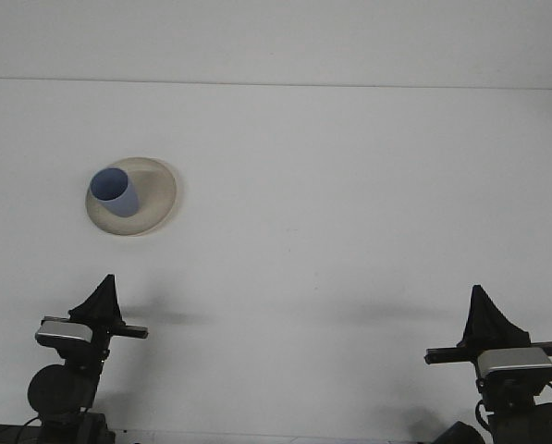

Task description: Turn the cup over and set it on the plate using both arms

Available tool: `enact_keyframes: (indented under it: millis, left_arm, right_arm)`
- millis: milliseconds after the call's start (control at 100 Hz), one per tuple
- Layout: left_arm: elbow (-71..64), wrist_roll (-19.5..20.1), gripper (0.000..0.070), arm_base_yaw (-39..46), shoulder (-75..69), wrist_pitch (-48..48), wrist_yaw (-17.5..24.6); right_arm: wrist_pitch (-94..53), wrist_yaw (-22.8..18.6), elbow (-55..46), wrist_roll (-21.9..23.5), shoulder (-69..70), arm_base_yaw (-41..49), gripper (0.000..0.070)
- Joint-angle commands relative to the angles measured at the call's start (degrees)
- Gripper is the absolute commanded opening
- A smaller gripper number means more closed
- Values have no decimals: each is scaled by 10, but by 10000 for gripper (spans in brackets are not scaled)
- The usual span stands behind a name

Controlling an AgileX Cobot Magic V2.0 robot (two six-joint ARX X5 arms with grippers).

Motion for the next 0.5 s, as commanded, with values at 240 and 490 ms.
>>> enact_keyframes:
  millis: [240,490]
  left_arm:
    - [-11,-2,13,0,0,7,-2]
    - [-11,-2,13,0,0,7,-2]
  right_arm:
    - [5,0,3,-4,0,3,0]
    - [16,-7,-22,-45,-1,-84,0]
